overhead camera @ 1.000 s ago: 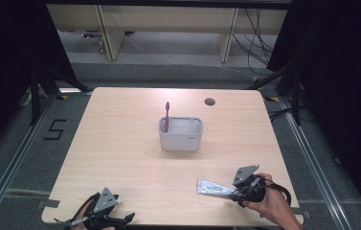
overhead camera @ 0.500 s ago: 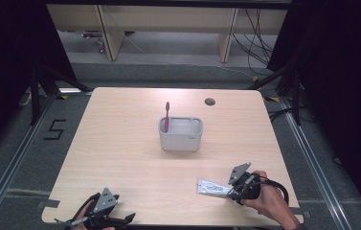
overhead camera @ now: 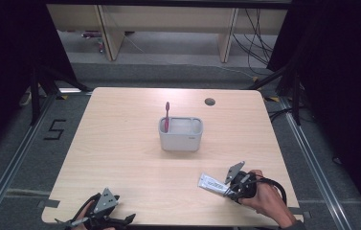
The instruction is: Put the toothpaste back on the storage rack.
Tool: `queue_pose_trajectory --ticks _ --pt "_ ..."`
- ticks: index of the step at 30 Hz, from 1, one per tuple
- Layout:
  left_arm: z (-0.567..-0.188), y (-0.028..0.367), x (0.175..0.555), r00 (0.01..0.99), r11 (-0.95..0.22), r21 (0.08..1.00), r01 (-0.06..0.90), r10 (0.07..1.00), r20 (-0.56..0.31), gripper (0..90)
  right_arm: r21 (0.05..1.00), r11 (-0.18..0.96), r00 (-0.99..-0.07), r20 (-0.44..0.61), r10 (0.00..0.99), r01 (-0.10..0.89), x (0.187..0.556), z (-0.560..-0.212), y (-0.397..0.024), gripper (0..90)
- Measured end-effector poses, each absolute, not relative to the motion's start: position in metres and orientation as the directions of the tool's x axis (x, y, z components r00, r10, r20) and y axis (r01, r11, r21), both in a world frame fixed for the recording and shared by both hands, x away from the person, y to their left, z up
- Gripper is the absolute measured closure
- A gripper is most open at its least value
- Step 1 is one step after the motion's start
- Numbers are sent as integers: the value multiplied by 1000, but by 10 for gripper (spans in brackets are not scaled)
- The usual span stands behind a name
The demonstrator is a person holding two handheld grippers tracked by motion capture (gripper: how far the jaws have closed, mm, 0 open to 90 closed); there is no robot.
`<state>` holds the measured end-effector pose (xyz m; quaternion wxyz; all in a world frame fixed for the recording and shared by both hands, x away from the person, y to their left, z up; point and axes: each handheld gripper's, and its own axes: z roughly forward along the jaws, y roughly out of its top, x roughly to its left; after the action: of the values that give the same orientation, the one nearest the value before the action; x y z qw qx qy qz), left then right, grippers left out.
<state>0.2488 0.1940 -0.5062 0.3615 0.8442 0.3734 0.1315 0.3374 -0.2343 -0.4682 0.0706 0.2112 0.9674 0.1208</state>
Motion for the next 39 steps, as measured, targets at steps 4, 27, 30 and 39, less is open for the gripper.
queue_pose_trajectory --ticks 4,27,30,39 --pt "-507 194 249 687 -458 711 534 725 -50 160 248 889 -906 -79 416 386 340 -469 -232 633" --pt "-506 194 249 693 -470 705 531 719 -44 159 154 893 -901 -36 433 423 350 -469 -224 648" --pt "-506 194 249 694 -470 705 531 719 -43 160 147 895 -902 -33 430 421 352 -470 -223 647" --pt "-506 194 249 694 -469 706 531 718 -45 159 134 893 -899 -24 436 430 355 -472 -222 650"
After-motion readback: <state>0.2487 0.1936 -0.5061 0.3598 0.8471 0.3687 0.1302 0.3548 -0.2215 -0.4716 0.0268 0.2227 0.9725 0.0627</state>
